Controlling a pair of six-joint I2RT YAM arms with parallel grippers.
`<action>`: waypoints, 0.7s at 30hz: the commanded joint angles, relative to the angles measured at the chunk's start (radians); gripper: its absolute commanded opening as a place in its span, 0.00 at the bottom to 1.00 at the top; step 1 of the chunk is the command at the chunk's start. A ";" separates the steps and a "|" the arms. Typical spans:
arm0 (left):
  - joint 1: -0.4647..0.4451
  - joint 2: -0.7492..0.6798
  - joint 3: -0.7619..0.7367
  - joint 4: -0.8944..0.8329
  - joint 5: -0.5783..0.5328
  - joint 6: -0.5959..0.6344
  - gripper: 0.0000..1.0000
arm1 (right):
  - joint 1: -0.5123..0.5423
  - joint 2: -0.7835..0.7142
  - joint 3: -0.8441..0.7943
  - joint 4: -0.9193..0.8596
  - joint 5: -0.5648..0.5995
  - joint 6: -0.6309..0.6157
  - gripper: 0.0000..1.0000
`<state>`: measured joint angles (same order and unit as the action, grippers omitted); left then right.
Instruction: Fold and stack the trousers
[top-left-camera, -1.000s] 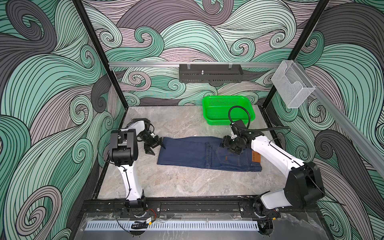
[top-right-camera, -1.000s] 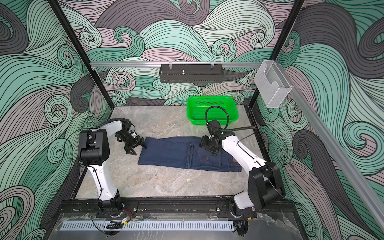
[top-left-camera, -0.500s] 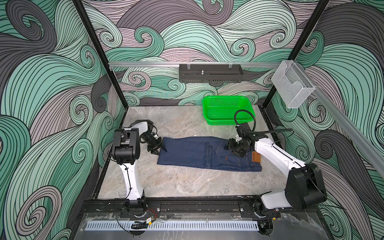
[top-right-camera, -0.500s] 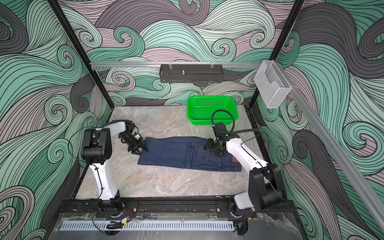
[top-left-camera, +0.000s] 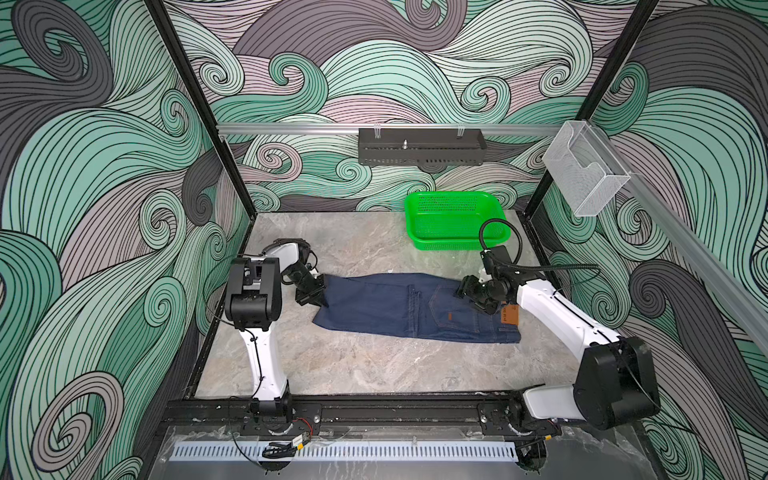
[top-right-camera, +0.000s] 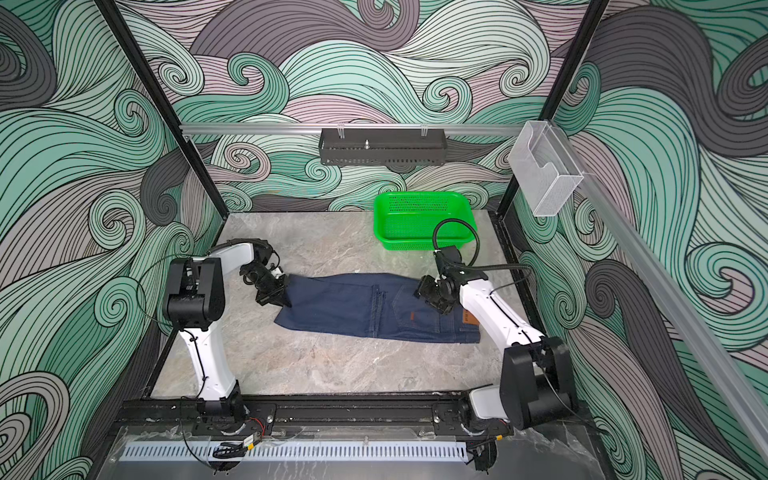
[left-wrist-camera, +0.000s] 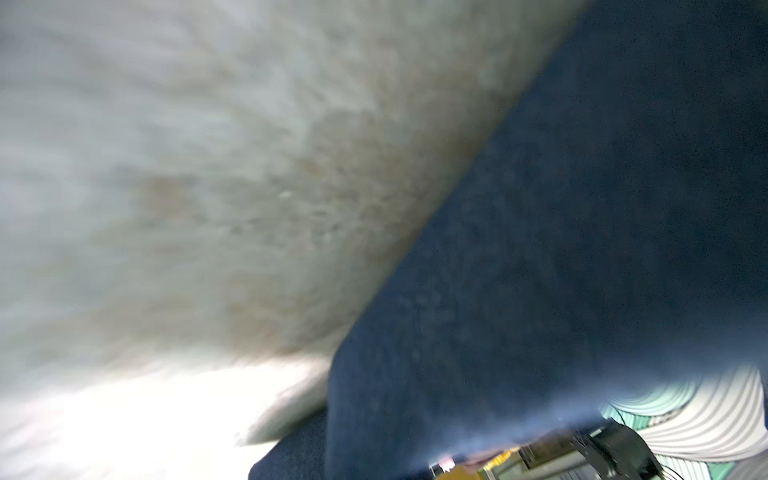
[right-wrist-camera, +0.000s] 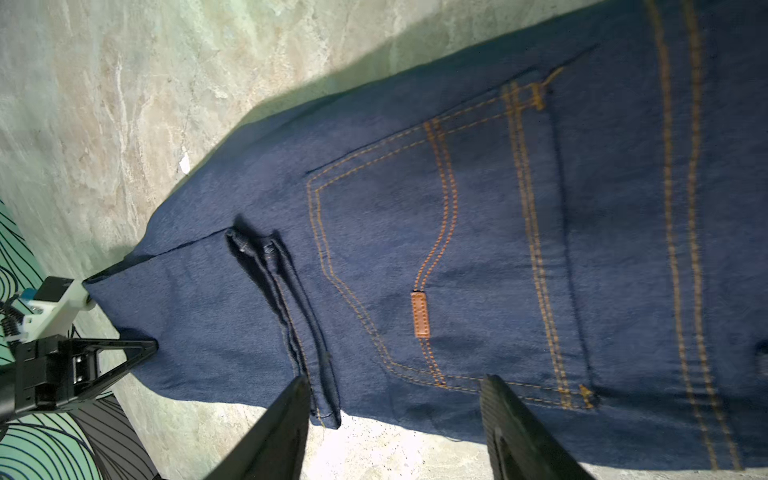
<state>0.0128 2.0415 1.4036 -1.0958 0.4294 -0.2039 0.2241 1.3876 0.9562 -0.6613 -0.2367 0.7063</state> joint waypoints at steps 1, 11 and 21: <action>0.038 -0.067 0.028 -0.011 -0.087 -0.020 0.00 | -0.015 -0.001 -0.017 0.020 -0.006 -0.011 0.66; 0.167 -0.179 0.081 -0.056 -0.400 -0.078 0.00 | -0.060 -0.013 -0.058 0.054 0.043 -0.040 0.66; 0.194 -0.170 0.185 -0.113 -0.486 -0.083 0.00 | -0.079 0.085 -0.101 0.211 -0.112 -0.110 0.65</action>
<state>0.2024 1.8870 1.5528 -1.1542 -0.0193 -0.2733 0.1467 1.4364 0.8852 -0.5320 -0.2607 0.6426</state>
